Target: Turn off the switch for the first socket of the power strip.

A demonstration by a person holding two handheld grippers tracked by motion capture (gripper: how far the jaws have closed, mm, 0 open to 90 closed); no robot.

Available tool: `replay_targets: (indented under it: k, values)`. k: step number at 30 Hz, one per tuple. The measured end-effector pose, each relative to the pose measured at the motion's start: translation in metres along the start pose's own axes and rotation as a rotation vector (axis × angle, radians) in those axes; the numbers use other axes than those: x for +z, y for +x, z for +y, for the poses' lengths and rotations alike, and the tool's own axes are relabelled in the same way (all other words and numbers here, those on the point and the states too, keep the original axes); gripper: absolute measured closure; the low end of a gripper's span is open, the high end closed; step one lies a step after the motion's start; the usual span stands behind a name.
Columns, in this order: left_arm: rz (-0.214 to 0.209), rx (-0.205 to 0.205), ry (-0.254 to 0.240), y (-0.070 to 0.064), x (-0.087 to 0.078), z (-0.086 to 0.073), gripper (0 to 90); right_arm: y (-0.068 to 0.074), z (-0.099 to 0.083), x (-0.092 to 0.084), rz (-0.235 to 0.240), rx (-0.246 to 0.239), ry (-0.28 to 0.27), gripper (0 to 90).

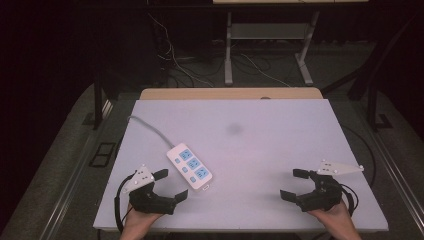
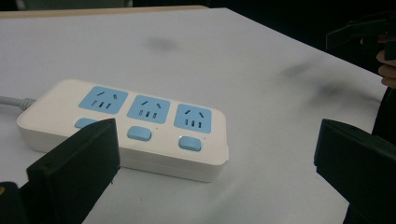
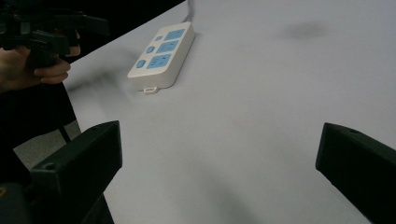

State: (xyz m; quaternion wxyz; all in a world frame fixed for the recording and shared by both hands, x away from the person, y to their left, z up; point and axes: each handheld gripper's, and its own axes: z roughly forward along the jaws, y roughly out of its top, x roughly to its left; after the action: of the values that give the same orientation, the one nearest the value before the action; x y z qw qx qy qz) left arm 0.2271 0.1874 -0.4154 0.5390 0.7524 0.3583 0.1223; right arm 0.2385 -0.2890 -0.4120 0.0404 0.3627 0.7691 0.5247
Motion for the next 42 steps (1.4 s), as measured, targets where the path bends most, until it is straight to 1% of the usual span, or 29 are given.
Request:
replay_targets:
  k: [1,6,16,25,32,35,42]
  values:
    - [-0.002,-0.004,-0.004,0.0003,-0.0004,-0.0003,0.0,-0.0002,0.0001,0.0015,0.009,0.0,0.003,0.2]
    - [-0.003,-0.007,-0.007,0.0011,-0.0008,-0.0003,0.0,-0.001,0.0001,0.0032,0.014,-0.001,0.008,0.2]
    - [-0.008,-0.003,0.003,0.0009,0.0005,-0.0002,0.0,-0.0041,-0.001,0.0057,0.012,0.011,0.016,0.2]
    - [-0.015,-0.002,0.005,-0.0006,0.0017,0.0003,0.0,-0.0065,-0.002,0.0054,0.011,0.026,0.013,0.2]
    - [-0.022,-0.001,0.018,-0.0008,0.0029,0.0006,0.0,-0.0082,-0.0024,0.004,0.006,0.031,0.008,0.2]
    - [-0.027,-0.005,0.017,-0.0007,0.003,0.0011,0.0,-0.0086,-0.0026,0.0042,0.004,0.031,0.01,0.2]
    - [-0.041,-0.001,0.027,-0.0006,0.0029,0.0052,0.0,-0.0085,-0.0033,0.0048,0.004,0.037,0.018,0.2]
